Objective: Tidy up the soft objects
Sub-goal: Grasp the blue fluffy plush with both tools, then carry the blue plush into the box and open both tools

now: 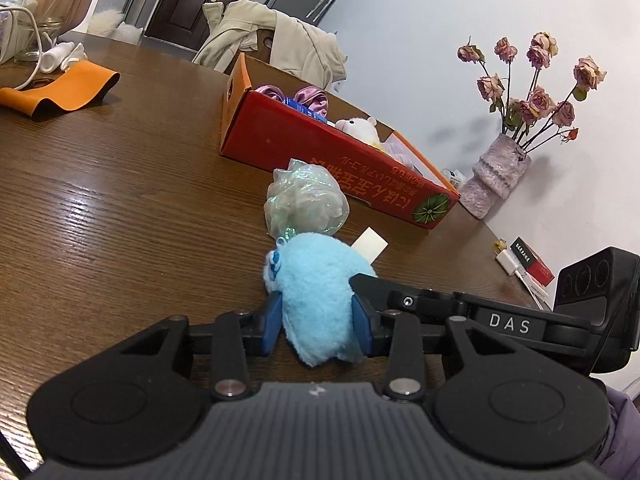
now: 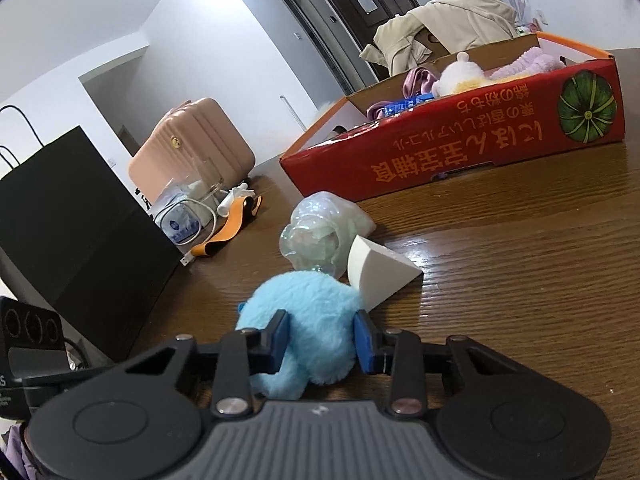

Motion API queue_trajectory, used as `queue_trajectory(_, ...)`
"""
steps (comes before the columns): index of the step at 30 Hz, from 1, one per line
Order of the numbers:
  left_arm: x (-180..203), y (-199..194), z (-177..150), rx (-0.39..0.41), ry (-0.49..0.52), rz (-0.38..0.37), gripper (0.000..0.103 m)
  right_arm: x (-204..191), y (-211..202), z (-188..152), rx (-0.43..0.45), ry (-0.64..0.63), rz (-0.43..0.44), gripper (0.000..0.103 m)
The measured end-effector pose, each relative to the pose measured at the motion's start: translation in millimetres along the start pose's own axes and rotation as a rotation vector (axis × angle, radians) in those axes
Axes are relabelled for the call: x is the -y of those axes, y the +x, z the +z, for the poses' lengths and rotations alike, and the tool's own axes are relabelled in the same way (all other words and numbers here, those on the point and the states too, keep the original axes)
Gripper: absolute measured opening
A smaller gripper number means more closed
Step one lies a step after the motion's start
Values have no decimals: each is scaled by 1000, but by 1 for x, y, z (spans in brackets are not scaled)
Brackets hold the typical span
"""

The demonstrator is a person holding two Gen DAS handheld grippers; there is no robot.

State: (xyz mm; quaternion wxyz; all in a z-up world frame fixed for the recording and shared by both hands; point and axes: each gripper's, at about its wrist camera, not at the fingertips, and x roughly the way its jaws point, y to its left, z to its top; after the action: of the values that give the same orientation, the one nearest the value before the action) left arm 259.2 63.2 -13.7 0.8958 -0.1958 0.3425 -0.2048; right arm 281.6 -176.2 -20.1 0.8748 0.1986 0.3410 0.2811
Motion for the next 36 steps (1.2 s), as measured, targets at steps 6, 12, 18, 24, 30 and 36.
queue_trajectory(6, -1, -1, -1, 10, 4, -13, 36, -2, -3, -2, 12, -20, -3, 31)
queue_trajectory(12, 40, -25, -7, 58, 107, 0, 34, -18, -49, -16, 75, -56, -27, 29)
queue_trajectory(18, 105, -13, 37, 100, 179, -136, 34, 1, -117, 23, 251, -54, -42, 29)
queue_trajectory(24, 165, 71, 110, 91, 308, -152, 34, 64, -121, 120, 276, -15, -70, 29)
queue_trajectory(30, 160, 168, 160, 15, 294, -92, 33, 154, -63, 200, 113, 126, -35, 30)
queue_trajectory(36, 136, 225, 158, -102, 281, -68, 30, 178, -20, 228, 2, 73, -172, 37)
